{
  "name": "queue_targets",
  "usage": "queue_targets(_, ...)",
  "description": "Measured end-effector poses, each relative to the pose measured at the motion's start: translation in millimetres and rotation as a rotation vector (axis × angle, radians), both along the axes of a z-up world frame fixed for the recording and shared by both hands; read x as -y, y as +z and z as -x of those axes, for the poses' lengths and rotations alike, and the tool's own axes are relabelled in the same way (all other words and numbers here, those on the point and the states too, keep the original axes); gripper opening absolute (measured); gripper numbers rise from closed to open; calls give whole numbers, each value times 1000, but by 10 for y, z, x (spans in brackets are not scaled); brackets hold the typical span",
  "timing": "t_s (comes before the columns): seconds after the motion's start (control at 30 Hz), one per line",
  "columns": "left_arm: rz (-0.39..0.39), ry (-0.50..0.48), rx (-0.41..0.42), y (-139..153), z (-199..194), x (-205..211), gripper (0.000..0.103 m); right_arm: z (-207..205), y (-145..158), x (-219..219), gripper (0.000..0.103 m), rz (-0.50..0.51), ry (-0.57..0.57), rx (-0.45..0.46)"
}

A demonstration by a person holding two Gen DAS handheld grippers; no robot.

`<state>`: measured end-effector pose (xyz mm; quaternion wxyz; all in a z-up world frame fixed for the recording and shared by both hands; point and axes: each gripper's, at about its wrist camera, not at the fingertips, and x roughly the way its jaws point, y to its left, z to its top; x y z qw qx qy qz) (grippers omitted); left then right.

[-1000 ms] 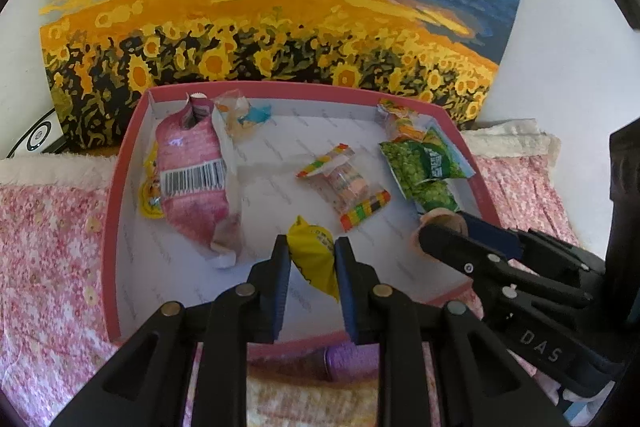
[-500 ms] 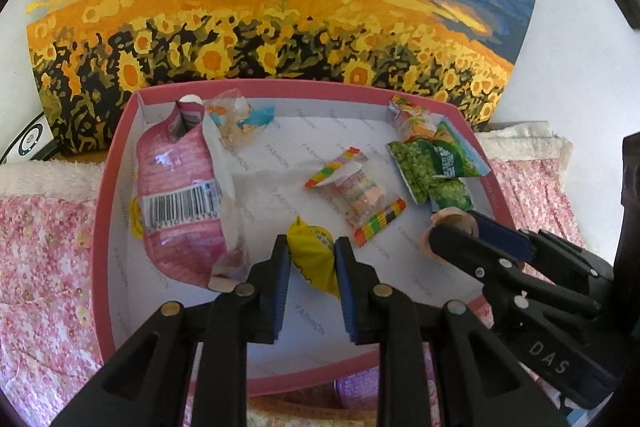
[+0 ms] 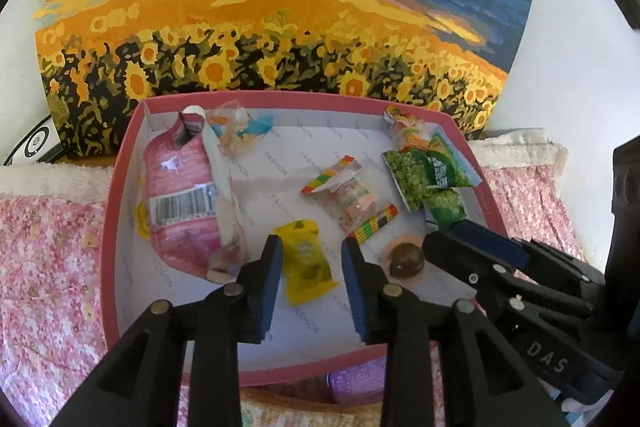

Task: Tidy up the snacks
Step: 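Open left tool dropping the yellow packet while right tool releases the brown candy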

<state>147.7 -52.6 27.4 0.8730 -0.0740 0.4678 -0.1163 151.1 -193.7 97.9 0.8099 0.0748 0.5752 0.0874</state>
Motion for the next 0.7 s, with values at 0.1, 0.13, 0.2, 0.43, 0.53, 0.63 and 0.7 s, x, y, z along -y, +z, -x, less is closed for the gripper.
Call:
queue_targets(0.1, 1, 1, 9, 36, 31, -10, 34, 32, 23, -2, 43, -9, -6, 1)
queue_targets(0.13, -1, 1, 11, 53, 44, -9, 34, 39, 36, 1, 43, -11, -7, 0)
queue_targets(0.2, -2, 5, 10, 76, 65, -13, 34, 49, 65, -4, 44, -14, -9, -2)
queue_targets(0.43, -1, 16, 8, 148, 170, -41, 34, 120, 186, -34, 45, -20, -8, 6)
queue_targets(0.53, -3, 16, 13, 180, 215, -51, 34, 157, 220, -30, 45, -19, -13, 10)
queue_targets(0.63, -1, 15, 20, 209, 260, -61, 34, 203, 262, -21, 45, -18, -20, 15)
queue_targets(0.7, -2, 16, 21, 225, 288, -63, 34, 229, 281, -24, 45, -16, -23, 18)
